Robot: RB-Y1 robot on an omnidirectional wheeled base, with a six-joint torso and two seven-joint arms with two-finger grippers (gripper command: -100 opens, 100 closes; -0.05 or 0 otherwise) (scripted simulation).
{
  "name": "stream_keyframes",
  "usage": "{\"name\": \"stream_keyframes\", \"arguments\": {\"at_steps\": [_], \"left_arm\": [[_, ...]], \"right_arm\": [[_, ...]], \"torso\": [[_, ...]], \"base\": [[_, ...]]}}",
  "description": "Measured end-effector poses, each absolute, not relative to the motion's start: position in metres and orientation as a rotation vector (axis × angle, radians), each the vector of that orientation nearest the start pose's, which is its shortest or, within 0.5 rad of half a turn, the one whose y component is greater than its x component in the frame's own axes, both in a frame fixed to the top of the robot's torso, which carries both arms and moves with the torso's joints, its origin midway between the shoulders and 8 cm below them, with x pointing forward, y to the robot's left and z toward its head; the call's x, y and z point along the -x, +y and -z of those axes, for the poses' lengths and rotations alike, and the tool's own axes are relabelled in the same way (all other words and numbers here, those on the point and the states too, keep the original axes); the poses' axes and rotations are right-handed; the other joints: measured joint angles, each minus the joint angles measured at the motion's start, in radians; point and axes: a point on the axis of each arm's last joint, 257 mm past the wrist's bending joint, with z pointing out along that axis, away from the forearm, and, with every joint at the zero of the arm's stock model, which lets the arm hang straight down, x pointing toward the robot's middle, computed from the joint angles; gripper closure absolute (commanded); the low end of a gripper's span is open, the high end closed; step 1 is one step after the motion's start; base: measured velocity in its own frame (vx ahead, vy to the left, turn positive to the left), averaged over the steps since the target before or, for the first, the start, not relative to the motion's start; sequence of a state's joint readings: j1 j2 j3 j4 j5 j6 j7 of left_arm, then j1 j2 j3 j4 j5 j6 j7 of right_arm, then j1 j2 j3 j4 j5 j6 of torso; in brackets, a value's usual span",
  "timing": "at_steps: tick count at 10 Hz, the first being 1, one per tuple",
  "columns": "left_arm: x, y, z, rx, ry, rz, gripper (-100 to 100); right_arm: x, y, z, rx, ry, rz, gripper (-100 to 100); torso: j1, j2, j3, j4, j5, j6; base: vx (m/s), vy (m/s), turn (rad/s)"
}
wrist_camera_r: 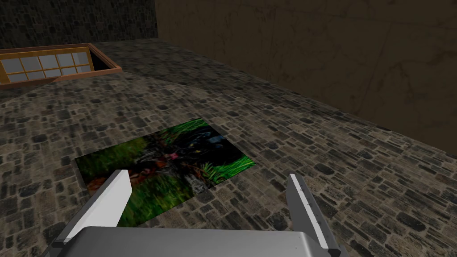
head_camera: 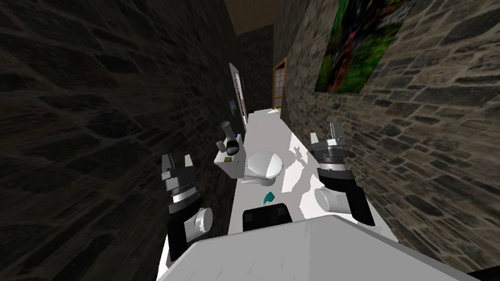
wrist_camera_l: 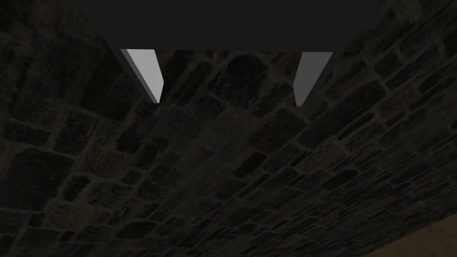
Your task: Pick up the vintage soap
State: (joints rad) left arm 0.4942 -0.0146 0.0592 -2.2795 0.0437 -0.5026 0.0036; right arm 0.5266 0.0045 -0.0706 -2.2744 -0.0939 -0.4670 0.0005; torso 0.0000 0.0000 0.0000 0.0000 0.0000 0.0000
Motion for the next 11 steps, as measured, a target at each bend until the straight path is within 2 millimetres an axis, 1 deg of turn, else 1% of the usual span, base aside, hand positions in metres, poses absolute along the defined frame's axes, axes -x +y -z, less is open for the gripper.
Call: {"name": "stream_keyframes", "arguments": {"at_steps": [2, 5, 11], "left_arm": [[-0.347, 0.3, -0.025, 0.669, 0.612, 1.283, -100], [-0.364, 0.296, -0.012, 0.678, 0.703, 1.291, -100], [-0.397, 0.296, 0.008, 0.755, 0.812, 1.298, -100]], "right_arm": [[-0.341, -0.319, -0.009, -0.759, 0.585, -1.265, 0], [-0.341, -0.319, -0.009, -0.758, 0.585, -1.265, 0], [-0.341, -0.319, -0.009, -0.758, 0.585, -1.265, 0]], "torso": [[0.001, 0.0, 0.0, 0.0, 0.0, 0.0], [0.002, 0.001, 0.0, 0.0, 0.0, 0.0], [0.002, 0.001, 0.001, 0.0, 0.0, 0.0]], "base": [[-0.005, 0.016, -0.034], [-0.011, 0.024, -0.04], [-0.015, 0.024, -0.047]]}}
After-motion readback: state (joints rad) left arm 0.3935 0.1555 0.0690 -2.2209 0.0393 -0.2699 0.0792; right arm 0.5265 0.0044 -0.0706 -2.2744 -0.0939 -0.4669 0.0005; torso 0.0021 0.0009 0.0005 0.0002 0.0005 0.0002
